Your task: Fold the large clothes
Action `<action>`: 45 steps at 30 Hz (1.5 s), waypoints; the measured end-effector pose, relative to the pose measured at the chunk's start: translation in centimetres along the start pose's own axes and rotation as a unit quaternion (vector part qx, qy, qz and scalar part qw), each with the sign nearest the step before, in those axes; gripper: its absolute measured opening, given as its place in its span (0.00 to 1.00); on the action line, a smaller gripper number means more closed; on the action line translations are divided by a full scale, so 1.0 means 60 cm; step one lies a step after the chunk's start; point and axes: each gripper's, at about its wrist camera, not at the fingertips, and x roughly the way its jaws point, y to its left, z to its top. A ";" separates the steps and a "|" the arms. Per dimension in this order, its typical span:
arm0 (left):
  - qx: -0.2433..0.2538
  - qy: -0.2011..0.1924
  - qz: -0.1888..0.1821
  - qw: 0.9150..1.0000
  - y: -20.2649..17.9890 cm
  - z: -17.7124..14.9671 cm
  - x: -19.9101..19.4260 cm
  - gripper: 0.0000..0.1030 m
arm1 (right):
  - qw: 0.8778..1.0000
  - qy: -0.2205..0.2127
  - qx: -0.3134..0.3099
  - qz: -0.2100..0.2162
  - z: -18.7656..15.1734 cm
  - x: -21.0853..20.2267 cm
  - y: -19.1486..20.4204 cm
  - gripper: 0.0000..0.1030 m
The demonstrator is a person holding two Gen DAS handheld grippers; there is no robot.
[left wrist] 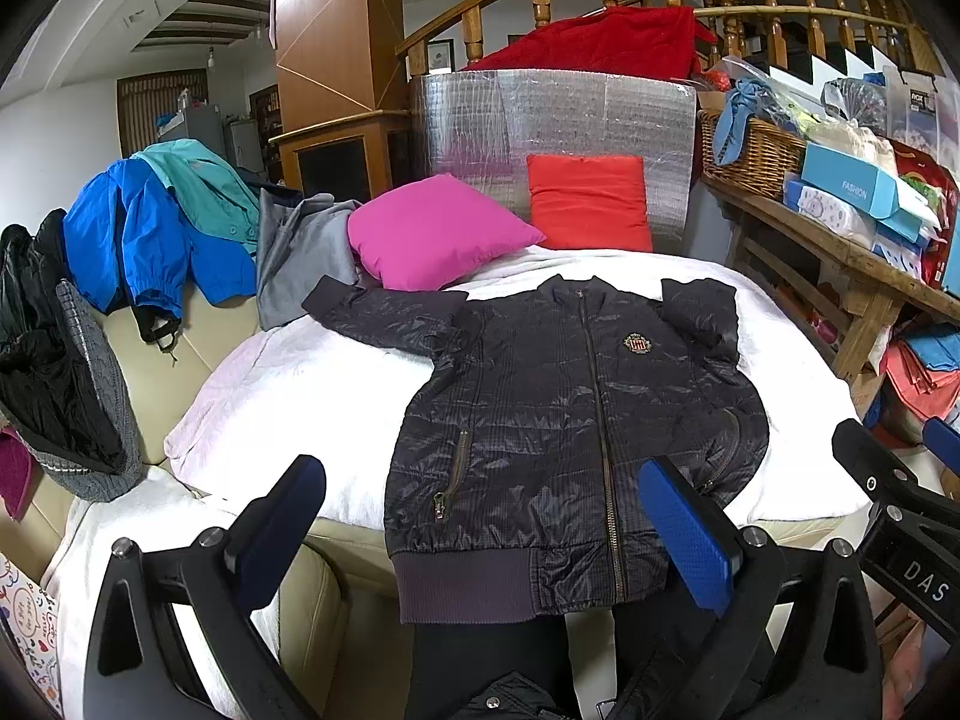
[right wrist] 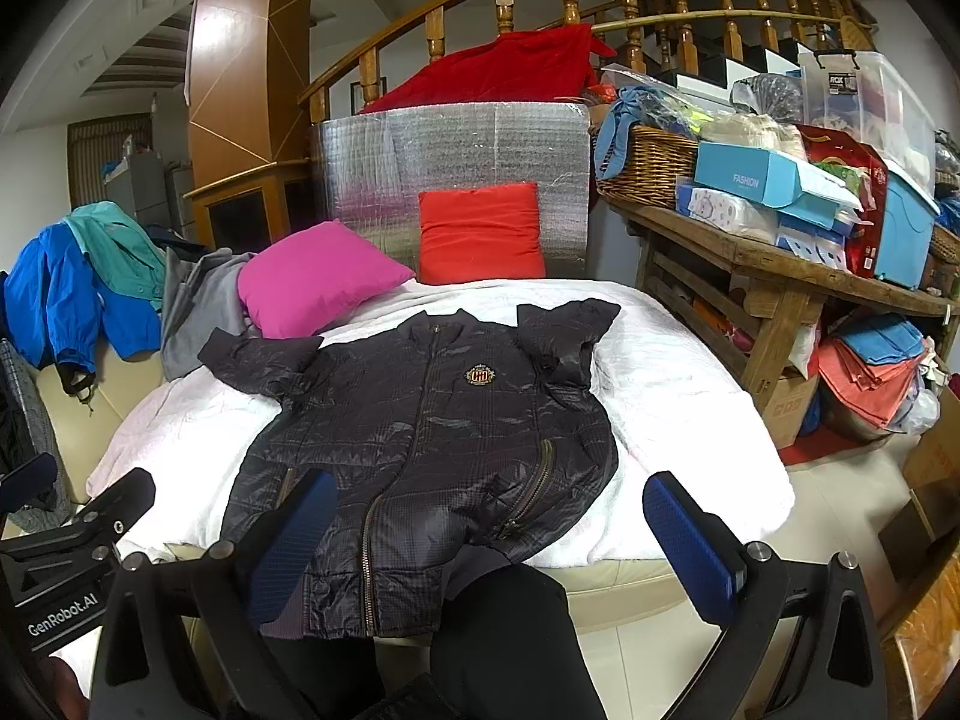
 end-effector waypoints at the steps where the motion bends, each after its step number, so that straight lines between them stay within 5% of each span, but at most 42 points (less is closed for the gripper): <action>1: 0.000 0.000 0.001 1.000 0.000 0.000 0.000 1.00 | 1.000 0.000 0.000 0.000 0.000 0.000 0.000 1.00; 9: 0.002 -0.011 0.031 0.999 0.003 0.001 -0.002 1.00 | 1.000 0.008 0.006 0.005 0.002 0.006 -0.006 1.00; 29: -0.016 -0.002 0.041 0.999 0.012 0.017 0.029 1.00 | 1.000 0.024 -0.002 0.001 0.012 0.038 -0.005 1.00; 45: 0.003 0.008 0.077 0.997 -0.042 0.052 0.102 1.00 | 0.998 0.051 0.041 -0.019 0.046 0.145 -0.093 1.00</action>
